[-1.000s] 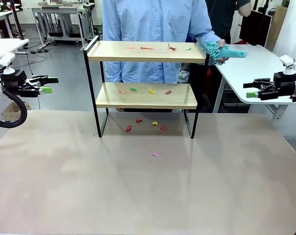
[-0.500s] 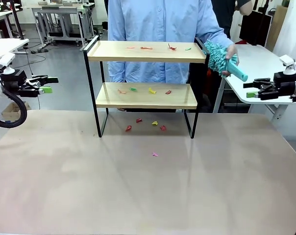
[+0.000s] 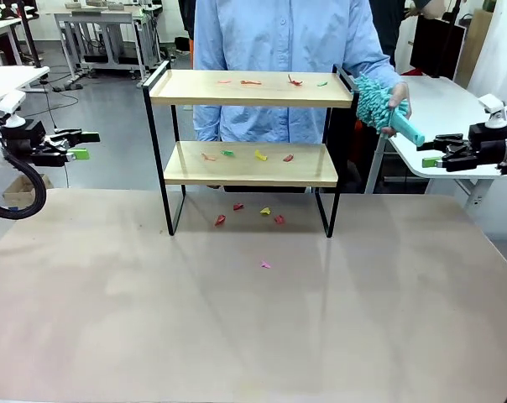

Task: Clean the shelf.
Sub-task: Pick up the Duster handed by the human.

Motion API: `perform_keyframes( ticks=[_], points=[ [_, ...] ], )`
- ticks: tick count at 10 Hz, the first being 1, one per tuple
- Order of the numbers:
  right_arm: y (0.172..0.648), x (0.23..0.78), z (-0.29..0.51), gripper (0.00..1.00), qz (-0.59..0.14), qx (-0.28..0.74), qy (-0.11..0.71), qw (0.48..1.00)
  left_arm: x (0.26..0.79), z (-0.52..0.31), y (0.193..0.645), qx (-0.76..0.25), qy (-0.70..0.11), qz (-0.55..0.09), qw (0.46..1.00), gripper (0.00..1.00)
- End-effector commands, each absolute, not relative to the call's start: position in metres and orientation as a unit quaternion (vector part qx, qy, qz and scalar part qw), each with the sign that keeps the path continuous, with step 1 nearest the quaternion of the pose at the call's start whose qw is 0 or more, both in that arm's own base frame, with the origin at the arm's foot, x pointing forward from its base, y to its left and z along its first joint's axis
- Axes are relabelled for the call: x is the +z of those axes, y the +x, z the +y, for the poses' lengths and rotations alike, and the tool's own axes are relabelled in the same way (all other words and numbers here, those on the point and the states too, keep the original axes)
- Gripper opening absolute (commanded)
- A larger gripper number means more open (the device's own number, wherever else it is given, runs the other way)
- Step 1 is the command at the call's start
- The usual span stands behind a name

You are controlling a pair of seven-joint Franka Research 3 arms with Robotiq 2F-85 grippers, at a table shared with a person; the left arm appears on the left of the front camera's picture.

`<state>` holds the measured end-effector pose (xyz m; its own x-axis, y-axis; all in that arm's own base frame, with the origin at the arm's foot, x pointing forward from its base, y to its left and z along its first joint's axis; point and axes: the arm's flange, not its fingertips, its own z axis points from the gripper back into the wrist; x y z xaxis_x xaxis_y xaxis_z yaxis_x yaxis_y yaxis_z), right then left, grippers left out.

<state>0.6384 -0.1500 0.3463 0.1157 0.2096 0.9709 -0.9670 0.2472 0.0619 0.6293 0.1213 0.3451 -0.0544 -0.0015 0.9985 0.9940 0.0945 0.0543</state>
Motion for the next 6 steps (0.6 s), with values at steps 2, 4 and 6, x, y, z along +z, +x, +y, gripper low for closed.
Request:
perform_keyframes(
  ticks=[2, 4, 6],
  points=[
    [0.639, 0.3477, -0.1496, 1.0, -0.476, 0.466, 0.397, 0.631, 0.3462, 0.1214, 0.6296, -0.49, -0.459, -0.536, 0.511, 1.0],
    [0.639, 0.3477, -0.1496, 1.0, -0.476, 0.466, 0.397, 0.631, 0.3462, 0.1214, 0.6296, -0.49, -0.459, -0.536, 0.511, 1.0],
    [0.639, 0.3477, -0.1496, 1.0, -0.476, 0.466, 0.397, 0.631, 0.3462, 0.1214, 0.6296, -0.49, -0.459, -0.536, 0.511, 1.0]
  ],
)
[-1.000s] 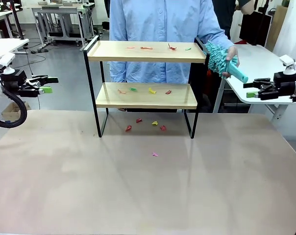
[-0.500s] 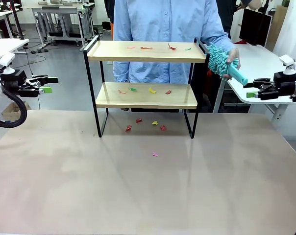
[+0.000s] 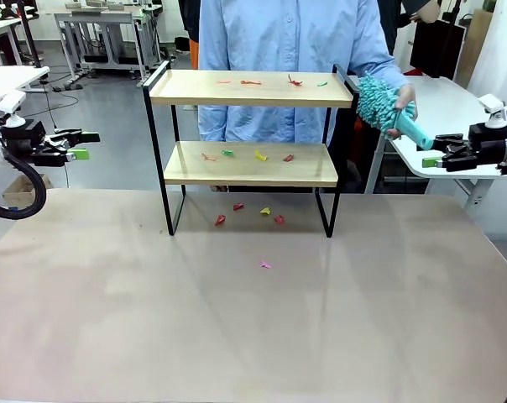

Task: Clean the shelf.
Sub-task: Pick up the Duster handed by the human.

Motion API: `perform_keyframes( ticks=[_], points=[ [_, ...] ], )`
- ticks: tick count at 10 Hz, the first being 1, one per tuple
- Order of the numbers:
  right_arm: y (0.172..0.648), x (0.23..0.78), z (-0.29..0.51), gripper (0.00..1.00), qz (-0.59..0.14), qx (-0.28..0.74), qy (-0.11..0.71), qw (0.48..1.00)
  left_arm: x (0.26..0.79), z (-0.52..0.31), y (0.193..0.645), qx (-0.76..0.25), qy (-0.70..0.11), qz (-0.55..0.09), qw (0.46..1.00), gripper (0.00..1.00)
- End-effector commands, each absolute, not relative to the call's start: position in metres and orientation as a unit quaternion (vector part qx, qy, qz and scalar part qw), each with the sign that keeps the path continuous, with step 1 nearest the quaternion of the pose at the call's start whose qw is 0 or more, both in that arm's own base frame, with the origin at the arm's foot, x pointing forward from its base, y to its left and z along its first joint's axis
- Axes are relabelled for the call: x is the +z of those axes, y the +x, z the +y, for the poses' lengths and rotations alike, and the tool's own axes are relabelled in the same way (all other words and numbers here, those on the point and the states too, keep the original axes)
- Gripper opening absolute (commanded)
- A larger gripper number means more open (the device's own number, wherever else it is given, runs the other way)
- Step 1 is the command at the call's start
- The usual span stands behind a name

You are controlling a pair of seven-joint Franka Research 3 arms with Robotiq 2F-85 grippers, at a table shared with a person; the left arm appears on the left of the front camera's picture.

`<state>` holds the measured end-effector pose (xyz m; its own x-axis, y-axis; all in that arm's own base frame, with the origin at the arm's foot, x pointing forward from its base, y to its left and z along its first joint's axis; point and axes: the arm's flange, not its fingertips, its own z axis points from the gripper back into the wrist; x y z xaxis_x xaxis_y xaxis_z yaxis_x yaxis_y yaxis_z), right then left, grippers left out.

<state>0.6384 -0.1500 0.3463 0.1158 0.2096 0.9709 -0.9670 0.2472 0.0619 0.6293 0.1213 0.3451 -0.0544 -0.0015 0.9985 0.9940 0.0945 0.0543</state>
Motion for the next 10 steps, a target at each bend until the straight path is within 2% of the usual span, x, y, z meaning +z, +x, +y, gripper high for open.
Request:
perform_keyframes(
  ticks=[1, 3, 4, 5, 8, 10],
  points=[
    [0.639, 0.348, -0.15, 1.0, -0.476, 0.466, 0.397, 0.631, 0.346, 0.121, 0.63, -0.49, -0.459, -0.536, 0.511, 1.0],
    [0.638, 0.346, -0.15, 1.0, -0.474, 0.466, 0.399, 0.631, 0.346, 0.121, 0.63, -0.49, -0.459, -0.536, 0.511, 1.0],
    [0.633, 0.362, -0.15, 1.0, -0.451, 0.453, 0.402, 0.656, 0.346, 0.121, 0.63, -0.49, -0.459, -0.536, 0.511, 1.0],
    [0.626, 0.382, -0.15, 1.0, -0.423, 0.433, 0.404, 0.686, 0.346, 0.121, 0.63, -0.49, -0.459, -0.536, 0.511, 1.0],
    [0.609, 0.461, -0.14, 1.0, -0.357, 0.362, 0.344, 0.789, 0.346, 0.121, 0.63, -0.49, -0.459, -0.536, 0.511, 1.0],
    [0.597, 0.505, -0.122, 1.0, -0.322, 0.293, 0.275, 0.857, 0.346, 0.121, 0.63, -0.49, -0.459, -0.536, 0.511, 1.0]
  ],
)
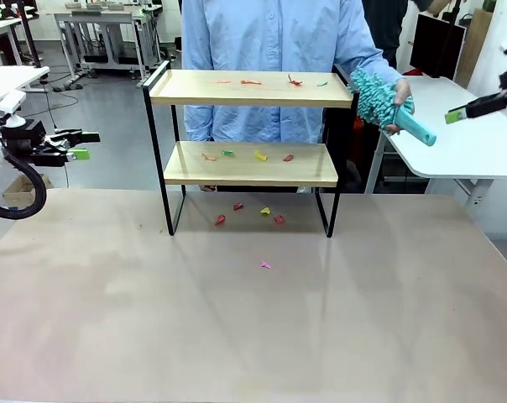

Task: Clean the shelf.
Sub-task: Pick up the Duster handed by the human.

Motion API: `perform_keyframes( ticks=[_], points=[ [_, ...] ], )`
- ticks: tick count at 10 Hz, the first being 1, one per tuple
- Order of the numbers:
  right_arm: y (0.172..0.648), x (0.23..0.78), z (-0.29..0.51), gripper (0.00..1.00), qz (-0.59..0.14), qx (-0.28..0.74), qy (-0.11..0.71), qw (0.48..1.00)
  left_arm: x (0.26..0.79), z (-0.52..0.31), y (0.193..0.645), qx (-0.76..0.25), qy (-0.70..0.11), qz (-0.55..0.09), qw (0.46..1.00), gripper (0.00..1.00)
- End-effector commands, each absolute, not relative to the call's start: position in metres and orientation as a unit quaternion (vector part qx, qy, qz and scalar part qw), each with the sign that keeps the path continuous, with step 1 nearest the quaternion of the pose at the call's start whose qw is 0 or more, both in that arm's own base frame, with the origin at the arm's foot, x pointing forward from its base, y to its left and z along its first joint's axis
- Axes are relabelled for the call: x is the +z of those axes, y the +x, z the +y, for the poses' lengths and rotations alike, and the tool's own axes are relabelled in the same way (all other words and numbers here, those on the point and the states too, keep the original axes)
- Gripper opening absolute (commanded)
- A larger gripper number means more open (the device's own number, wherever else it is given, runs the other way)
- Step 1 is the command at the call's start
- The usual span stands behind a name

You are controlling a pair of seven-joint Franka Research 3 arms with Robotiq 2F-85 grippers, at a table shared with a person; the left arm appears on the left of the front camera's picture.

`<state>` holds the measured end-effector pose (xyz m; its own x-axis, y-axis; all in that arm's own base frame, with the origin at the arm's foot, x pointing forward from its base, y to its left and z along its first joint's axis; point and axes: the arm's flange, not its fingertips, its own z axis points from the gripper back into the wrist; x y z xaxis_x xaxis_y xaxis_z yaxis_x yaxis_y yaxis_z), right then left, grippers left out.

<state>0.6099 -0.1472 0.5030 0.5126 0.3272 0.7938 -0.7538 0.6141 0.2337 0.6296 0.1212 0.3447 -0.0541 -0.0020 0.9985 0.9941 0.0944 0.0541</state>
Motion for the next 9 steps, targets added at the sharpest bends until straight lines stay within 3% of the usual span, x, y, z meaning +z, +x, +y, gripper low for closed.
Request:
perform_keyframes(
  ticks=[1, 4, 5, 6, 9],
  points=[
    [0.59, 0.526, -0.108, 1.0, -0.315, 0.244, 0.241, 0.885, 0.346, 0.121, 0.63, -0.49, -0.459, -0.536, 0.511, 1.0],
    [0.574, 0.559, -0.082, 1.0, -0.304, 0.178, 0.157, 0.923, 0.346, 0.121, 0.63, -0.49, -0.459, -0.536, 0.511, 1.0],
    [0.577, 0.558, -0.084, 1.0, -0.369, 0.219, 0.249, 0.868, 0.346, 0.121, 0.63, -0.49, -0.459, -0.536, 0.511, 1.0],
    [0.585, 0.563, -0.094, 1.0, -0.324, 0.199, 0.17, 0.909, 0.346, 0.121, 0.63, -0.49, -0.459, -0.536, 0.511, 1.0],
    [0.582, 0.563, -0.087, 1.0, -0.33, 0.194, 0.184, 0.905, 0.346, 0.121, 0.63, -0.49, -0.459, -0.536, 0.511, 1.0]
  ],
)
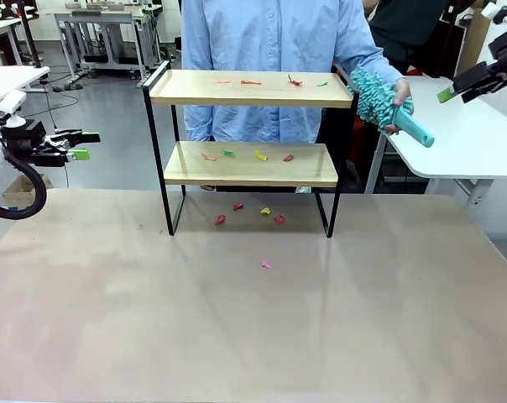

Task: Clean the shelf.
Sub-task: Pick up the Duster handed by the human.

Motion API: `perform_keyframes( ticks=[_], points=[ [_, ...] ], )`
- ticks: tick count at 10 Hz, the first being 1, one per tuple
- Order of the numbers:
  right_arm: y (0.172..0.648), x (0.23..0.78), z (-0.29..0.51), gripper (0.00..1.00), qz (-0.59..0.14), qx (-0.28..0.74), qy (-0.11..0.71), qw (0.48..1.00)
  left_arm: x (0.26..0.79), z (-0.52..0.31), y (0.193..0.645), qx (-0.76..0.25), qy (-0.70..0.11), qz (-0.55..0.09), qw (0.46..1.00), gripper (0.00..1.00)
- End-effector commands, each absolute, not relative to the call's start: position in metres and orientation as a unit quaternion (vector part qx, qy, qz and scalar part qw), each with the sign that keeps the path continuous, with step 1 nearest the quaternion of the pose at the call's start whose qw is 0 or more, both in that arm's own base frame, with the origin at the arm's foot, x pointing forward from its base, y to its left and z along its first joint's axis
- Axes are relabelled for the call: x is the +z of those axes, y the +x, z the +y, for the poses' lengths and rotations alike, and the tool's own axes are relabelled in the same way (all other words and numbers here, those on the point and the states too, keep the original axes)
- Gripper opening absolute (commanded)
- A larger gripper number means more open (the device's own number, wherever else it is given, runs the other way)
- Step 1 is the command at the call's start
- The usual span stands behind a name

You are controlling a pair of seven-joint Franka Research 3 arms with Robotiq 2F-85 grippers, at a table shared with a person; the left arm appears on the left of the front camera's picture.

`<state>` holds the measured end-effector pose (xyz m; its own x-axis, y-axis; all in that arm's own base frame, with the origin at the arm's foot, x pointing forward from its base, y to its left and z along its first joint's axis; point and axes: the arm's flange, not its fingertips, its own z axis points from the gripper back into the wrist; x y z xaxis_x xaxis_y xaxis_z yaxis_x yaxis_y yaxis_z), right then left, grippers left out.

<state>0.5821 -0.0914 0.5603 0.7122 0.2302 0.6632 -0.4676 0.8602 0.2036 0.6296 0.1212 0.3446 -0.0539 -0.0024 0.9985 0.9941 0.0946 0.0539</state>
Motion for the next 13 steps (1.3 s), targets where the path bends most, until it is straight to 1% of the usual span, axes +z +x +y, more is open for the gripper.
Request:
perform_keyframes(
  ticks=[1, 2, 4, 6, 9, 13],
  points=[
    [0.569, 0.579, -0.074, 1.0, -0.345, 0.164, 0.161, 0.91, 0.346, 0.121, 0.63, -0.49, -0.459, -0.536, 0.511, 1.0],
    [0.558, 0.591, -0.06, 1.0, -0.34, 0.139, 0.113, 0.923, 0.346, 0.121, 0.63, -0.49, -0.459, -0.536, 0.511, 1.0],
    [0.548, 0.597, -0.031, 1.0, -0.313, 0.114, 0.091, 0.938, 0.346, 0.121, 0.63, -0.49, -0.459, -0.536, 0.511, 1.0],
    [0.543, 0.592, -0.006, 1.0, -0.303, 0.096, 0.064, 0.946, 0.346, 0.121, 0.63, -0.49, -0.459, -0.536, 0.511, 1.0],
    [0.526, 0.592, 0.016, 1.0, -0.281, 0.095, 0.069, 0.952, 0.346, 0.121, 0.63, -0.49, -0.459, -0.536, 0.511, 1.0],
    [0.515, 0.574, 0.036, 1.0, -0.257, 0.097, 0.068, 0.959, 0.346, 0.121, 0.63, -0.49, -0.459, -0.536, 0.511, 1.0]
  ],
)
